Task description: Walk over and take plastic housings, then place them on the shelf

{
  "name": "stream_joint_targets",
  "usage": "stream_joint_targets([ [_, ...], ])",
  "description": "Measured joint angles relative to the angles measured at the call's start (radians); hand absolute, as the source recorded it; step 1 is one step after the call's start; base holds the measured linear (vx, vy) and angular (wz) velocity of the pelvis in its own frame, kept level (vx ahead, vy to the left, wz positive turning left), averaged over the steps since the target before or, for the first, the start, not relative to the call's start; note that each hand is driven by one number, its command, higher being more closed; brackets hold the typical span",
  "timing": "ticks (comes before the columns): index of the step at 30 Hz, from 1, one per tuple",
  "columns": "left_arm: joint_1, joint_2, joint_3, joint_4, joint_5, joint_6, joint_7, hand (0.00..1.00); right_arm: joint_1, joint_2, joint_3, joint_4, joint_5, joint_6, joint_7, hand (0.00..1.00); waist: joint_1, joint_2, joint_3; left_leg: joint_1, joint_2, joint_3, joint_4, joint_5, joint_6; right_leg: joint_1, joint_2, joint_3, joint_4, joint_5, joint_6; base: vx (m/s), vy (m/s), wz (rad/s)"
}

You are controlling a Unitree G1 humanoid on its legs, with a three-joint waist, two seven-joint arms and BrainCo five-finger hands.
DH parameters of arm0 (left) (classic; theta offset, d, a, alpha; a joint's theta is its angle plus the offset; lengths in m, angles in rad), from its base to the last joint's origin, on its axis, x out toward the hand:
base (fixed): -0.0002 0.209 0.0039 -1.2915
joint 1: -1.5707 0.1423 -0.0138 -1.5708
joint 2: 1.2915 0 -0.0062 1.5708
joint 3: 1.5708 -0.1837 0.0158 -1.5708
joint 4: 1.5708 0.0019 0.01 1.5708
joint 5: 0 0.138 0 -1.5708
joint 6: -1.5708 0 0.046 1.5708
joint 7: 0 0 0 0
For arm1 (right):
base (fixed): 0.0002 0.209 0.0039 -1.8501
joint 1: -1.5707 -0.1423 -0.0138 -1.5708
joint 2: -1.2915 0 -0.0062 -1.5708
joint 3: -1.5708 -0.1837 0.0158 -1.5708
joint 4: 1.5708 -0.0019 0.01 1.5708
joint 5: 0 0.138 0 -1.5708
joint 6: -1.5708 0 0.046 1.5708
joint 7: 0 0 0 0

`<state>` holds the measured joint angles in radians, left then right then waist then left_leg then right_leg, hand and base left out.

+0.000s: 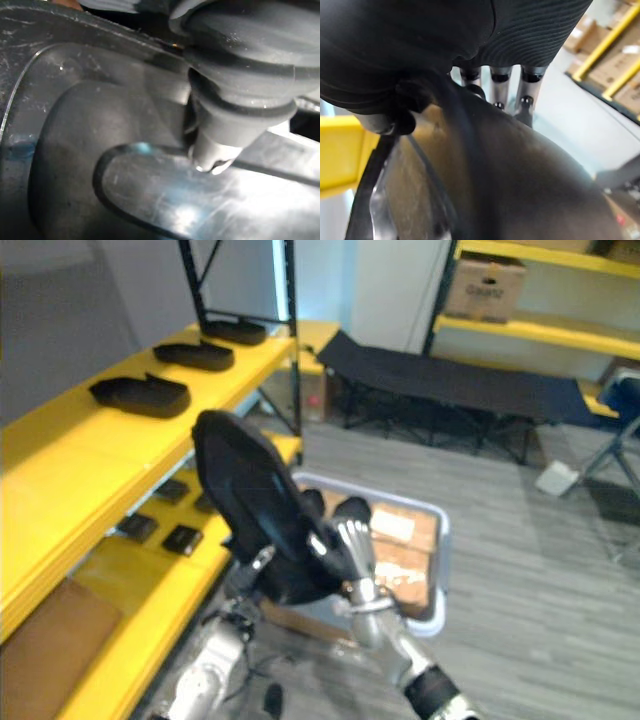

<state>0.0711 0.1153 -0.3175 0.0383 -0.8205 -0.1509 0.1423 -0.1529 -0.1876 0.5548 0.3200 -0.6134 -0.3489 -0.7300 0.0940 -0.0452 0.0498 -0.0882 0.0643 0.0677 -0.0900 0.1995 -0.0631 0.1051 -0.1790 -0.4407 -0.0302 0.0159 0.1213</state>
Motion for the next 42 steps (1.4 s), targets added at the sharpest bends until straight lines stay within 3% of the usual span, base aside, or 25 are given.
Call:
stream_joint_targets([
  [2, 0.0, -0.008, 0.029, -0.044, 0.142, -0.008, 0.03, 1.0, 0.017, 0.001, 0.003, -0.003, 0.053, -0.031, 0.027, 0.0, 0.0, 0.0, 0.0, 0.001, -0.006, 0.0, 0.0, 0.0, 0.0, 0.0, -0.001, -0.002, 0.004, -0.002, -0.002, 0.0, 0.0, 0.0],
  [4, 0.0, -0.019, 0.061, -0.143, 0.377, -0.036, 0.114, 1.0, 0.04, 0.007, -0.001, -0.033, 0.172, -0.043, 0.081, 0.0, 0.0, 0.0, 0.0, 0.001, -0.007, 0.001, 0.0, 0.0, 0.0, -0.002, -0.001, -0.003, 0.007, -0.003, -0.004, 0.0, 0.0, 0.0],
  [7, 0.0, -0.061, 0.129, -0.241, 0.564, -0.104, 0.19, 1.0, 0.075, 0.032, -0.006, -0.135, 0.302, -0.053, 0.133, 0.0, -0.002, 0.001, 0.0, 0.006, -0.007, 0.004, 0.0, 0.0, 0.0, -0.001, 0.0, -0.002, 0.012, -0.003, -0.006, 0.0, 0.0, -0.03],
  [11, 0.009, -0.085, 0.19, -0.274, 0.761, -0.138, 0.288, 1.0, 0.071, 0.089, -0.035, -0.249, 0.484, -0.091, 0.226, 0.0, -0.002, 0.005, 0.0, 0.021, -0.007, 0.023, 0.0, -0.006, -0.001, 0.001, -0.005, 0.005, 0.022, -0.007, -0.007, 0.0, 0.004, -0.08],
  [13, 0.04, -0.084, 0.19, -0.273, 0.873, -0.134, 0.337, 1.0, 0.068, 0.106, -0.053, -0.309, 0.603, -0.151, 0.286, 0.0, -0.003, 0.005, 0.0, 0.02, -0.009, 0.025, 0.0, -0.007, 0.0, -0.001, -0.01, 0.005, 0.022, -0.007, -0.007, 0.0, 0.0, 0.0],
  [16, 0.08, -0.084, 0.201, -0.271, 0.982, -0.126, 0.391, 1.0, 0.062, 0.114, -0.095, -0.435, 0.661, -0.204, 0.342, 0.0, -0.012, 0.005, 0.0, 0.02, -0.013, 0.027, 0.0, -0.007, 0.001, -0.001, -0.013, 0.005, 0.022, -0.007, -0.007, 0.0, 0.0, 0.0],
  [18, 0.097, -0.083, 0.226, -0.27, 1.026, -0.126, 0.41, 1.0, 0.056, 0.114, -0.136, -0.488, 0.708, -0.213, 0.381, 0.0, -0.023, 0.005, 0.0, 0.021, -0.013, 0.028, 0.0, -0.007, 0.001, -0.001, -0.013, 0.006, 0.022, -0.007, -0.007, 0.0, 0.0, 0.0],
  [20, 0.108, -0.083, 0.255, -0.27, 1.036, -0.125, 0.428, 1.0, 0.06, 0.112, -0.183, -0.51, 0.782, -0.21, 0.425, 0.0, -0.028, 0.005, 0.0, 0.022, -0.012, 0.032, 0.0, -0.007, 0.001, -0.001, -0.012, 0.009, 0.022, -0.007, -0.007, 0.01, 0.0, -0.06],
  [23, 0.131, -0.084, 0.298, -0.27, 1.029, -0.134, 0.428, 1.0, 0.107, 0.105, -0.268, -0.511, 0.839, -0.15, 0.465, 0.0, -0.03, 0.009, 0.002, 0.026, -0.009, 0.044, 0.0, -0.011, 0.004, -0.005, -0.012, 0.025, 0.022, -0.007, -0.007, 0.01, -0.003, -0.13],
  [25, 0.149, -0.085, 0.312, -0.27, 0.945, -0.155, 0.382, 1.0, 0.167, 0.105, -0.315, -0.511, 0.855, -0.088, 0.475, 0.0, -0.031, 0.012, 0.004, 0.026, -0.007, 0.054, 0.0, -0.015, 0.007, -0.012, -0.011, 0.034, 0.022, -0.007, -0.006, 0.02, -0.003, -0.13],
  [27, 0.179, -0.088, 0.316, -0.276, 0.782, -0.201, 0.293, 1.0, 0.272, 0.106, -0.38, -0.495, 0.867, 0.008, 0.509, 0.0, -0.047, 0.014, 0.006, 0.02, -0.006, 0.056, 0.0, -0.015, 0.007, -0.02, -0.012, 0.036, 0.022, -0.007, -0.007, 0.0, 0.0, 0.0],
  [30, 0.219, -0.108, 0.335, -0.315, 0.658, -0.231, 0.241, 1.0, 0.384, 0.113, -0.466, -0.411, 0.89, 0.066, 0.562, 0.0, -0.056, 0.015, 0.006, 0.022, -0.005, 0.087, 0.0, -0.023, 0.001, -0.036, -0.013, 0.064, 0.02, -0.006, -0.006, 0.03, 0.003, -0.25],
  [33, 0.245, -0.127, 0.371, -0.349, 0.629, -0.259, 0.234, 1.0, 0.438, 0.118, -0.554, -0.346, 0.93, 0.073, 0.625, 0.0, -0.085, 0.02, 0.009, 0.03, -0.002, 0.098, 0.0, -0.029, -0.003, -0.035, -0.012, 0.073, 0.02, -0.006, -0.006, 0.04, -0.009, -0.16],
  [36, 0.249, -0.125, 0.401, -0.355, 0.63, -0.263, 0.231, 1.0, 0.442, 0.116, -0.58, -0.345, 0.953, 0.066, 0.668, 0.0, -0.091, 0.028, 0.007, 0.04, 0.005, 0.107, 0.0, -0.035, -0.006, -0.034, -0.009, 0.086, 0.018, -0.006, -0.006, 0.03, -0.016, -0.16],
  [42, 0.255, -0.128, 0.506, -0.418, 0.643, -0.261, 0.247, 1.0, 0.359, 0.116, -0.54, -0.283, 0.914, 0.072, 0.736, 0.0, -0.071, 0.033, 0.009, 0.009, -0.008, 0.036, 0.0, -0.029, -0.01, -0.013, -0.01, 0.008, 0.01, -0.008, -0.003, 0.02, -0.006, 0.29],
])
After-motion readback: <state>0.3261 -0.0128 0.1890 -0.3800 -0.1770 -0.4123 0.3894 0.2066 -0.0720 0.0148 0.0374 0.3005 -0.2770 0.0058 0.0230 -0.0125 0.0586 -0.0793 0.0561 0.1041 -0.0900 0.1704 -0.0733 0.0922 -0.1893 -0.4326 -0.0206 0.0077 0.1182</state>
